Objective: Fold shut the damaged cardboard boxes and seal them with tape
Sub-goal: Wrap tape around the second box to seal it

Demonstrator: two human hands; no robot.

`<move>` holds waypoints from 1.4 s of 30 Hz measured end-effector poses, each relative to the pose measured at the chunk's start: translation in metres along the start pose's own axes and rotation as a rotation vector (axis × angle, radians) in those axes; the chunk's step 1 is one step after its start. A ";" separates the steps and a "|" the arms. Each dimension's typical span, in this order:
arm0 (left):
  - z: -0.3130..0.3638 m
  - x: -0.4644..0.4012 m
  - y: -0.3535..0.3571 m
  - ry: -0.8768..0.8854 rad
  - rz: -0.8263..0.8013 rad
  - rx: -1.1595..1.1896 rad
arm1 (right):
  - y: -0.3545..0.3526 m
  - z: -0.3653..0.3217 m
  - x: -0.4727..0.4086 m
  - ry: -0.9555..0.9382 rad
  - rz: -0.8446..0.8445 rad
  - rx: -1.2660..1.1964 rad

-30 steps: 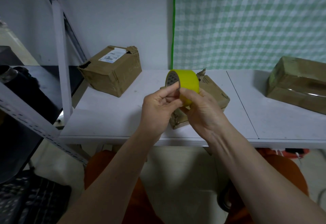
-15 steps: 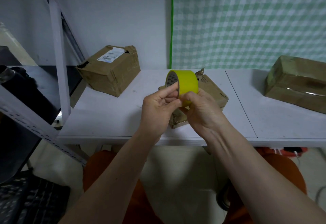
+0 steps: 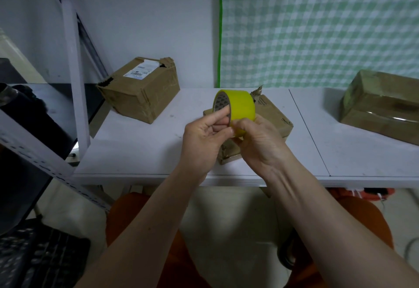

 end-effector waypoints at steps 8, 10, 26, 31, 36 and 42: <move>-0.001 -0.002 0.002 0.003 -0.007 -0.044 | 0.000 -0.007 0.005 -0.032 -0.073 -0.046; 0.000 -0.002 0.002 0.031 0.022 -0.105 | 0.000 -0.006 0.007 -0.001 -0.073 -0.107; 0.006 0.002 -0.001 0.013 0.070 -0.249 | -0.018 -0.014 0.016 -0.677 0.220 0.822; 0.012 0.005 0.001 0.008 0.067 -0.352 | -0.019 -0.017 0.019 -0.676 0.191 0.747; 0.018 0.007 0.004 0.025 0.065 -0.421 | -0.025 -0.019 0.018 -0.590 0.154 0.629; 0.024 0.006 0.006 0.024 0.053 -0.478 | -0.024 -0.022 0.020 -0.559 0.140 0.487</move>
Point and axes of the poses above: each hand's wrist, its own x-axis away from the middle knuckle, its own y-axis out of the palm, z = x × y, the point moved 3 cm from there along -x, towards the middle knuckle, and after that the axes turned 1 degree about -y, right-handed, at the moved point
